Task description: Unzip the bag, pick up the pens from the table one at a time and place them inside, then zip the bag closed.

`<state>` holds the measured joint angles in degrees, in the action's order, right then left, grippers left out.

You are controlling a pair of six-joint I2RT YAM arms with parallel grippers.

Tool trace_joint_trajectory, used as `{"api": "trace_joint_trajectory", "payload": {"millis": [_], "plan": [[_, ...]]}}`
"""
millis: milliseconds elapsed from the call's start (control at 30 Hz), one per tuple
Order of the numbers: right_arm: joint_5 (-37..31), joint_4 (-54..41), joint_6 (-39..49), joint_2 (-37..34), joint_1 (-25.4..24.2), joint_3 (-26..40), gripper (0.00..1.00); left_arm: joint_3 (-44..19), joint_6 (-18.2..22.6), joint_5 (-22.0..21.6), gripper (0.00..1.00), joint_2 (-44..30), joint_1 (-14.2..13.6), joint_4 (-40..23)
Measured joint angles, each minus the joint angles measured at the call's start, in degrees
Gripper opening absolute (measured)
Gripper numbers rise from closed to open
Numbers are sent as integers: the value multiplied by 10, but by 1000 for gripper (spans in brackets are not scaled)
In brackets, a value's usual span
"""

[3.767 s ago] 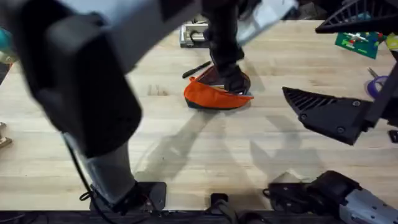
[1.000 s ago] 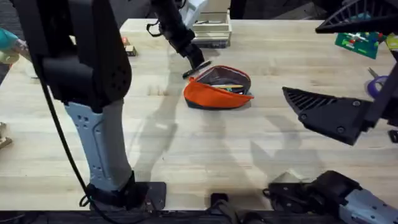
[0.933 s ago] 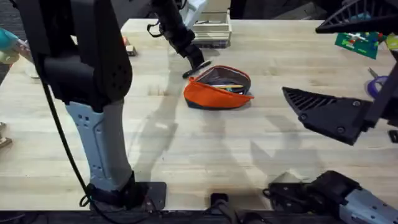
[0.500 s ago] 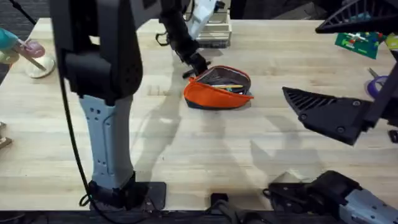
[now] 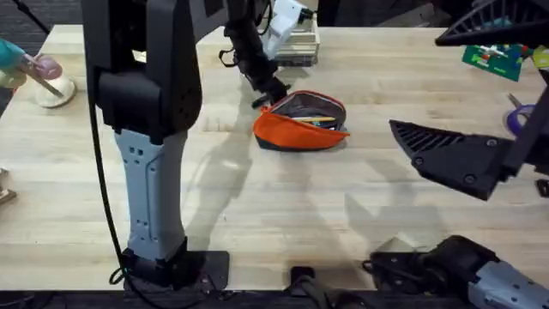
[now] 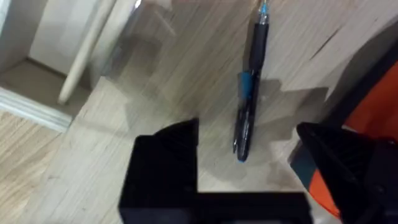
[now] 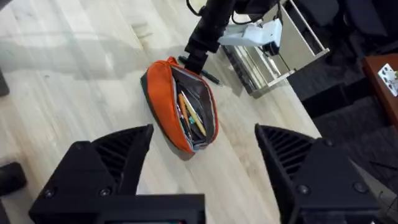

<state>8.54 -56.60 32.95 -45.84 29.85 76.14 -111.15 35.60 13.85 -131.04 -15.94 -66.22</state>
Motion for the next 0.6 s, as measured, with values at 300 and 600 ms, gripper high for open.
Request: {"api": "trace_joint_trajectory", "payload": {"millis": [300,600], "plan": [[0,0,0,0,0,0,997,0,0,0,758,0,-9,-2],[0,0,0,0,0,0,998,0,1,-12,175,0,-29,-2]]}}
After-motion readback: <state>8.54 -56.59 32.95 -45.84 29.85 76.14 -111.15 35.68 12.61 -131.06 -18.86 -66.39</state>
